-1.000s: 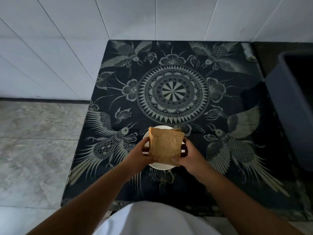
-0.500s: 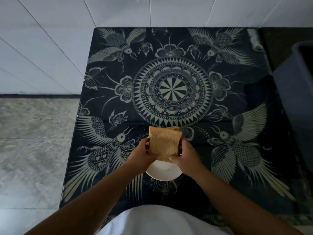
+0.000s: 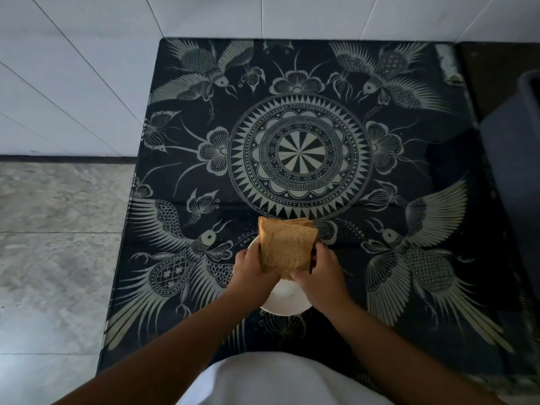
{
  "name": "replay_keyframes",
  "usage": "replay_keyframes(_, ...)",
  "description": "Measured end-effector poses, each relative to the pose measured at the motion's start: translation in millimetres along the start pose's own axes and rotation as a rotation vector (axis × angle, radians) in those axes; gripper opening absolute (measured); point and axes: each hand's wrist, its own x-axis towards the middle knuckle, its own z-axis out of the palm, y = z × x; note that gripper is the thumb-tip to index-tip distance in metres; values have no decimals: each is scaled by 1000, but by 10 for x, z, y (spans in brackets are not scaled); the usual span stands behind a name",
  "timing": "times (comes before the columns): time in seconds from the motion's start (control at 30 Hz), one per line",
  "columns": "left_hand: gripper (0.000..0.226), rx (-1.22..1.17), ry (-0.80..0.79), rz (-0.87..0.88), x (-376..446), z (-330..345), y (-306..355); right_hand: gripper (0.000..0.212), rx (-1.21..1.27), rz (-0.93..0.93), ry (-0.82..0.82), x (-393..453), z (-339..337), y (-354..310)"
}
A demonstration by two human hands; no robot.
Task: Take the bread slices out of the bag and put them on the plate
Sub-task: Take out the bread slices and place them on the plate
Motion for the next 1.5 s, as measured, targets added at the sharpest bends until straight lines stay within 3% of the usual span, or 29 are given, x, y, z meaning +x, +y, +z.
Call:
replay_keyframes(0.27,97,-33,-1,12,-93,-15,1,74,18,2,-24,-39,7,7)
replay_keyframes(0.73,58,-47,5,19,-280,-16,-171,70,-8,-19,-43,-265,-7,65)
replay_keyframes(0.87,64,30,18,11,-340,23,-166,61,36,-44,-48,-327,-15,42)
replay_keyframes(1.13,49,21,-38,76,-463,24,-159,80,40,-56,-82,-442,-38,-5)
replay_keyframes(1.5,44,-58,-63,99,-582,46,-348,72,45,-35,-120,-634,-11,162)
